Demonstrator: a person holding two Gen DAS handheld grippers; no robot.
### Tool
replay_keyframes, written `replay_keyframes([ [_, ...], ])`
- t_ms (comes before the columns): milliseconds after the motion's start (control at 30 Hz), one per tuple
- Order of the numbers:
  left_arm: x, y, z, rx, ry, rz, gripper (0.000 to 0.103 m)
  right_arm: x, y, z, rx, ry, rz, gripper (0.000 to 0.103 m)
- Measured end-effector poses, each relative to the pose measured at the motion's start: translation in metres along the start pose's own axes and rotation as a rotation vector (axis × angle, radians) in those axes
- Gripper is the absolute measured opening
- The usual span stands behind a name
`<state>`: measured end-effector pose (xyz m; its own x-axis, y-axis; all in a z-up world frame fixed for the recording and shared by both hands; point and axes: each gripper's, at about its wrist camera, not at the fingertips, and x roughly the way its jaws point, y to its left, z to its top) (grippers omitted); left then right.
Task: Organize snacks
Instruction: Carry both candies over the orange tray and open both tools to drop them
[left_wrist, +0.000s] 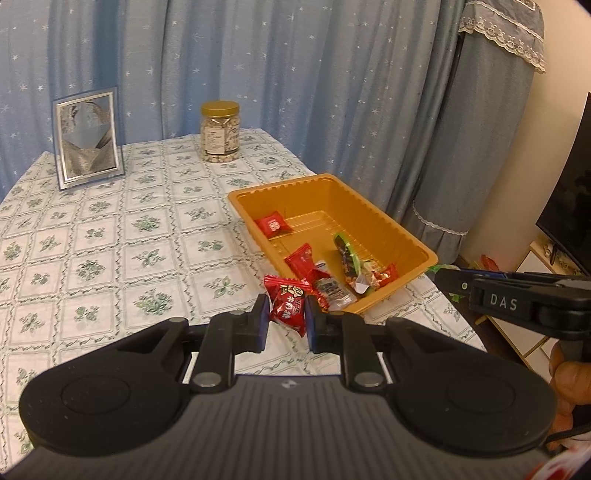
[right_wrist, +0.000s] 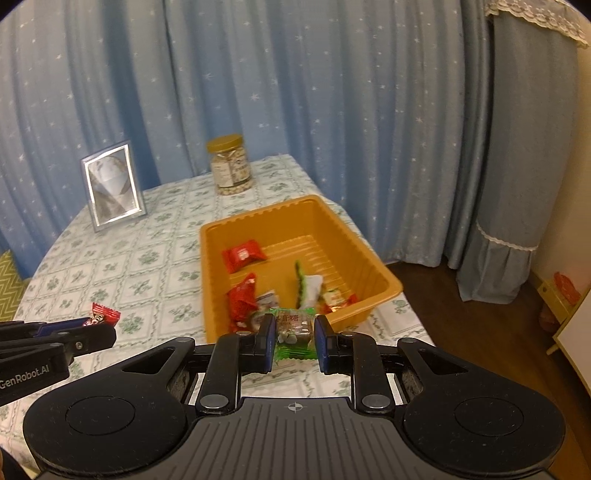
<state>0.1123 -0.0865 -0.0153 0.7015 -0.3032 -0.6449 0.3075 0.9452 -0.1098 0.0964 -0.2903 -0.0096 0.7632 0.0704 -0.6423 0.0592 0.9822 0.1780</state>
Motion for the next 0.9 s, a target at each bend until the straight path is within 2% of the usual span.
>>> replay_keyframes([
  [900,0.096,-0.029,0.048,0.048,0.038,-0.068,0.018,0.063,-0.037,0.044,0.024,0.009,-0.026,0.023],
])
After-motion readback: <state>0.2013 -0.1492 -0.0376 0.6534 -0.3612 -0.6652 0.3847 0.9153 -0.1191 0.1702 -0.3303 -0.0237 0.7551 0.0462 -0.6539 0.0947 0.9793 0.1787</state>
